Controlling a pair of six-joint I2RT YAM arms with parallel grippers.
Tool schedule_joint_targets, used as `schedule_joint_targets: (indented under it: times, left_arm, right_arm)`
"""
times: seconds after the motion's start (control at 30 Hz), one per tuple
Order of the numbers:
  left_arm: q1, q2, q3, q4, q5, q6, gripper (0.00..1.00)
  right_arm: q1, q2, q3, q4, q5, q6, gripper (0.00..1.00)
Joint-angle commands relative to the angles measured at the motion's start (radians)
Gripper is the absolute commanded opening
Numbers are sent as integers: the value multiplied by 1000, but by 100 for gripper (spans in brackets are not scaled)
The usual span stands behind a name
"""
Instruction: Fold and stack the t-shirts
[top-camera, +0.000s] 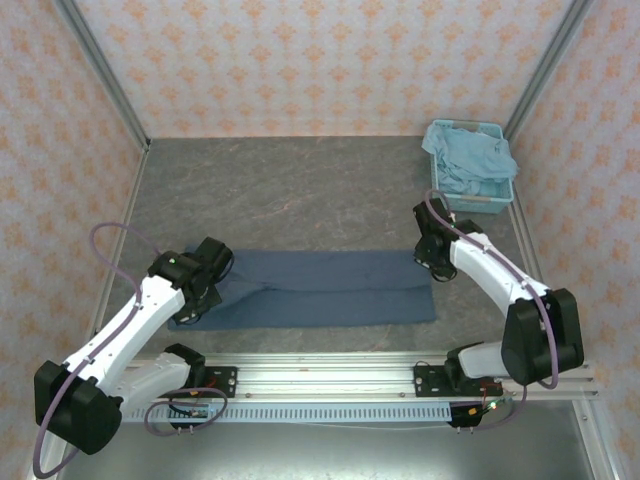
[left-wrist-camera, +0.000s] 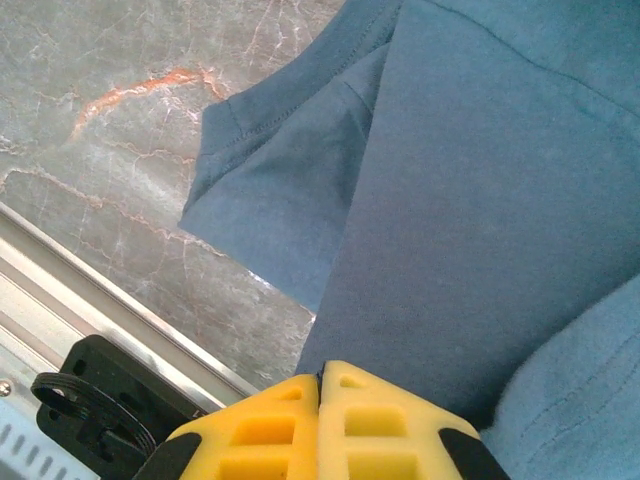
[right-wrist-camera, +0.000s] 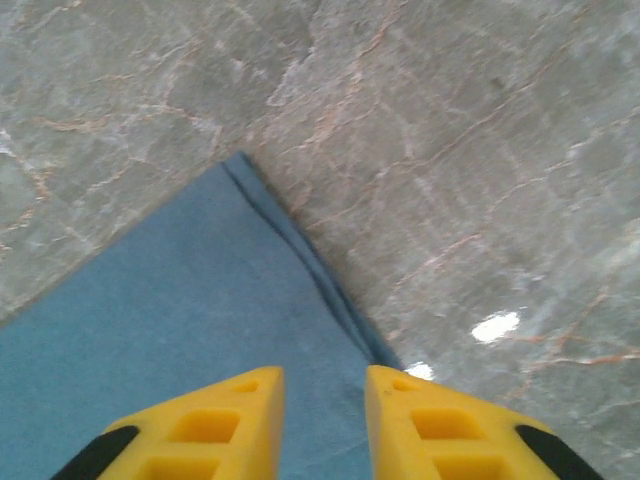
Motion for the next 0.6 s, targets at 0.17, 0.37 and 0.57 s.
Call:
schedule_joint_targets:
  times: [0.17, 0.37, 0.57]
  left_arm:
    - [-7, -15, -46, -2, -11, -71, 0]
    - [-7, 37, -55, 61, -31, -133, 0]
    - [-6, 126, -70, 119, -104, -237, 0]
  right_arm:
    - [7, 71, -36, 68, -92, 31, 23]
    - [7, 77, -49, 91, -131, 24, 21]
    - [8, 80, -47, 92, -139, 11, 20]
